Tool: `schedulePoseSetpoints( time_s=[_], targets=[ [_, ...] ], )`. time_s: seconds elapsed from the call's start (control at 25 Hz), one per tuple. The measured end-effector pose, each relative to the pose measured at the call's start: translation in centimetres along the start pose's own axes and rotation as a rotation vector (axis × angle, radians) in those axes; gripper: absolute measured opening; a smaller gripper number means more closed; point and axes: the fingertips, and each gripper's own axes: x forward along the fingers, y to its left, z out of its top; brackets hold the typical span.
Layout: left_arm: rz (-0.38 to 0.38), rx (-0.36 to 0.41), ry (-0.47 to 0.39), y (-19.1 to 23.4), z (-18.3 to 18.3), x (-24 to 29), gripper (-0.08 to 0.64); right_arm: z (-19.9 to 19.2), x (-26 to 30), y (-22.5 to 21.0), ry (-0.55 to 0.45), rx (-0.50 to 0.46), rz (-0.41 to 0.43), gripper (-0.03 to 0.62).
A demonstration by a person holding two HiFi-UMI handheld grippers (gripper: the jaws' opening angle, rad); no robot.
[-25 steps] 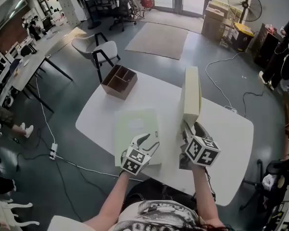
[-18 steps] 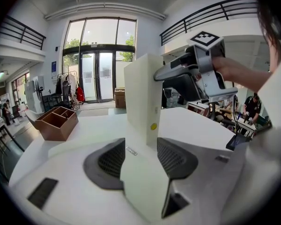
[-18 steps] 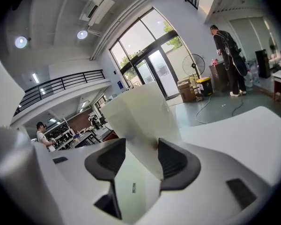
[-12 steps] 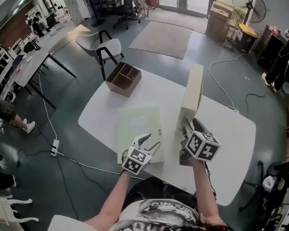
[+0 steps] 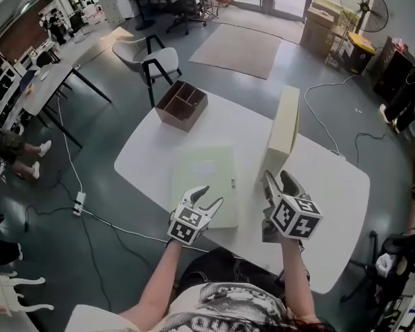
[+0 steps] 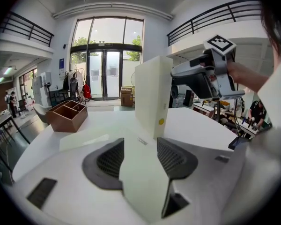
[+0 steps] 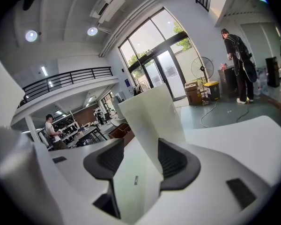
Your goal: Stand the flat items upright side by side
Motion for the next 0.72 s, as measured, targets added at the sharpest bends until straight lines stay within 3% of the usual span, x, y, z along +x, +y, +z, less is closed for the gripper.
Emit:
schedulePoseSetpoints(
  time_s=[0.28,0.52,0.72],
  targets=[
    [0.044,-0.079,0.015,5.0,-2.2,-1.6,0.221,-5.2,-0.3,3.0,0.096,-0.001,0.108,0.230],
    [0.018,-0.174,0.052,9.8,-4.2,-1.9,0.263,-12.5,1.3,5.2,0.263,0.043,0.208,0.244],
    [-0.005,-0.271,0.094,14.1,-5.6,-1.3,0.314,-17.7,2.9,5.6,0.373,0.013,0.240,0.288]
  ],
)
